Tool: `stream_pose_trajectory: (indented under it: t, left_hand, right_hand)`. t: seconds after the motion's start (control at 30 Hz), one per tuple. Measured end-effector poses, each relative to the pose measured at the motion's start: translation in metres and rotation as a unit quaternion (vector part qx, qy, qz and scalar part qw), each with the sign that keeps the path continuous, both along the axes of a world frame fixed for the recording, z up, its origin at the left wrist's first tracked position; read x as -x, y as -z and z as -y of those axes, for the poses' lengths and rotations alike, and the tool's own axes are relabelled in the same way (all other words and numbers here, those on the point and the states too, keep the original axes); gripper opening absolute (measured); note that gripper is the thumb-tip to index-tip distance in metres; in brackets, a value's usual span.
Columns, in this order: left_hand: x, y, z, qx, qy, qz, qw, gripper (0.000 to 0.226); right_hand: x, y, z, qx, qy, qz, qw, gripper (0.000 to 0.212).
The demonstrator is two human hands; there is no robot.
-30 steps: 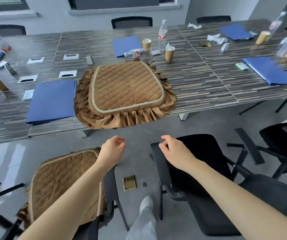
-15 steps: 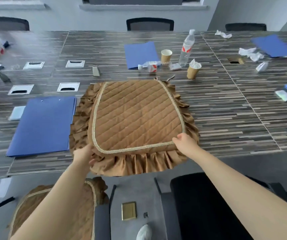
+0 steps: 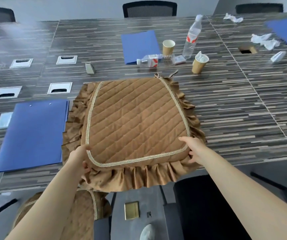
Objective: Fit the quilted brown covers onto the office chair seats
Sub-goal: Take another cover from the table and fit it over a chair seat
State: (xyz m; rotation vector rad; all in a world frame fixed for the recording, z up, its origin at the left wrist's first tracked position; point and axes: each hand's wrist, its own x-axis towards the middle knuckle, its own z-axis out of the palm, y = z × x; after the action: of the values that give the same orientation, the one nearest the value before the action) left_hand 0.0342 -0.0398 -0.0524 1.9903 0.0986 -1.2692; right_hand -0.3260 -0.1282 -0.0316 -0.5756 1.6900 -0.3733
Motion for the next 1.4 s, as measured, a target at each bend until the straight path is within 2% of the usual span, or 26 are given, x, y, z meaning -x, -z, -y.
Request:
stream_pose_trajectory:
  t: [0.1, 0.17, 0.27, 0.37, 0.5, 0.7, 0.77, 0.9, 1.03, 1.2, 1.27, 1.33, 1.4]
  left_hand:
    - [-0.001, -0.005, 0.002, 0.01, -0.008, 0.004, 1.0, 0.047]
    - [-0.005, -0.009, 0.003, 0.03, -0.008, -0.003, 1.0, 0.053]
    - [-0.009, -0.019, 0.007, 0.069, -0.002, -0.041, 0.997, 0.062]
    - [-0.009, -0.039, 0.017, 0.106, 0.009, -0.072, 0.992, 0.058]
    - [-0.006, -0.077, 0.029, 0.177, 0.008, -0.081, 0.981, 0.053]
    - [0.018, -0.13, 0.011, 0.27, 0.025, -0.072, 0.96, 0.043]
    - [0.031, -0.136, -0.006, 0.286, 0.024, -0.056, 0.956, 0.043]
    - [0.061, -0.144, -0.053, 0.302, 0.015, -0.04, 0.952, 0.059]
    - [0.115, -0.151, -0.126, 0.324, -0.002, -0.033, 0.945, 0.046]
    - [0.186, -0.16, -0.232, 0.341, -0.034, -0.036, 0.939, 0.056]
    - [0.214, -0.168, -0.271, 0.327, -0.033, -0.024, 0.944, 0.051]
    - [0.24, -0.175, -0.304, 0.319, -0.032, -0.01, 0.947, 0.034]
    - [0.258, -0.178, -0.333, 0.325, -0.033, -0.013, 0.945, 0.032]
  right_hand:
    - [0.0, -0.004, 0.006, -0.014, -0.018, 0.0, 1.0, 0.077]
    - [0.003, -0.01, 0.009, -0.019, -0.018, 0.005, 1.0, 0.078]
    - [0.014, -0.022, 0.018, -0.014, 0.022, 0.07, 0.997, 0.06]
    - [0.021, -0.04, 0.029, 0.029, 0.073, 0.144, 0.986, 0.045]
    - [0.015, -0.078, 0.041, 0.096, 0.119, 0.187, 0.97, 0.022]
    - [0.033, -0.124, 0.031, 0.146, 0.109, 0.228, 0.956, 0.019]
    - [0.047, -0.13, 0.014, 0.158, 0.108, 0.239, 0.952, 0.018]
    - [0.082, -0.137, -0.033, 0.176, 0.104, 0.259, 0.944, 0.013]
    - [0.132, -0.148, -0.1, 0.191, 0.11, 0.279, 0.935, 0.012]
    - [0.193, -0.164, -0.192, 0.199, 0.094, 0.287, 0.932, 0.015]
    - [0.215, -0.174, -0.23, 0.202, 0.098, 0.292, 0.93, 0.014]
    - [0.237, -0.181, -0.266, 0.201, 0.104, 0.296, 0.928, 0.012]
    - [0.256, -0.185, -0.298, 0.196, 0.107, 0.297, 0.928, 0.013]
